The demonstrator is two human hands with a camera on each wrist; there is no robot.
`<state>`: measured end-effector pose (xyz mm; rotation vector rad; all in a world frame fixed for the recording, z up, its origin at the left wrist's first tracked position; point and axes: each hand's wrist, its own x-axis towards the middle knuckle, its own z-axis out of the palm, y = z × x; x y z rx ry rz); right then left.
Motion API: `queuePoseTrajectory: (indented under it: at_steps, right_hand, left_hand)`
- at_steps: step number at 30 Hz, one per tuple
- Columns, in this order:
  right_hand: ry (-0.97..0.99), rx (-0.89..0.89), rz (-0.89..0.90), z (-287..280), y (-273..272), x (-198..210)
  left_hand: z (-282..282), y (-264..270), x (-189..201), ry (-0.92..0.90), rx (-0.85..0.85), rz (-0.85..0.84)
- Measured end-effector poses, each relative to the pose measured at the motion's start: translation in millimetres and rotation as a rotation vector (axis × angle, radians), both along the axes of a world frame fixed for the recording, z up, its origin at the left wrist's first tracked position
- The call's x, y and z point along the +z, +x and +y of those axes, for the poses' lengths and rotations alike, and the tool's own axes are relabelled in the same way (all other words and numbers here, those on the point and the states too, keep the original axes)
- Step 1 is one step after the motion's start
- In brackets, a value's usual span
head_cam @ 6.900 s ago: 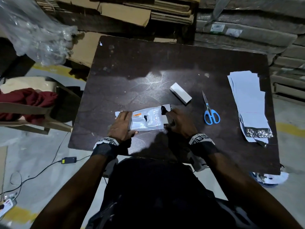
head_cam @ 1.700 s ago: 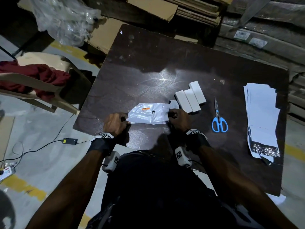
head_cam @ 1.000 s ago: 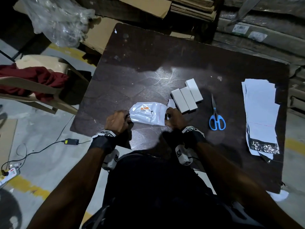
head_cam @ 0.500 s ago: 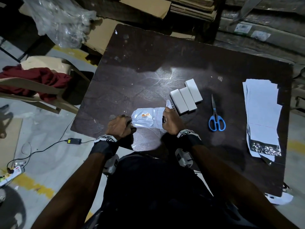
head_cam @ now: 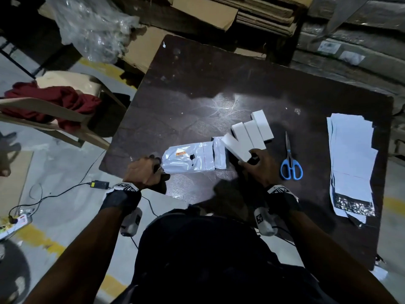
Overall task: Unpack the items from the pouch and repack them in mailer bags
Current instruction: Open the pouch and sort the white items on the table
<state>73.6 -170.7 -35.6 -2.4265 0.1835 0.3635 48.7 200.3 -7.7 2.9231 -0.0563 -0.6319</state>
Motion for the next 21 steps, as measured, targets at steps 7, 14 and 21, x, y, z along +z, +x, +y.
queuePoseTrajectory:
  at_steps: [7,14,21]
  right_hand:
    - [-0.398,0.038,0.091,32.4,5.9,2.6]
    - [-0.274,-0.108,0.12,38.3,22.8,10.6]
    - [-0.054,0.097,-0.123,81.6,10.8,15.5]
  left_hand:
    - [7.3,11.1,7.9,-0.133,0.019,-0.135]
    - [-0.7,42.4,-11.3,-0.259,-0.167,-0.001]
    - [-13.4,58.2,-4.4,-0.55,-0.046,0.024]
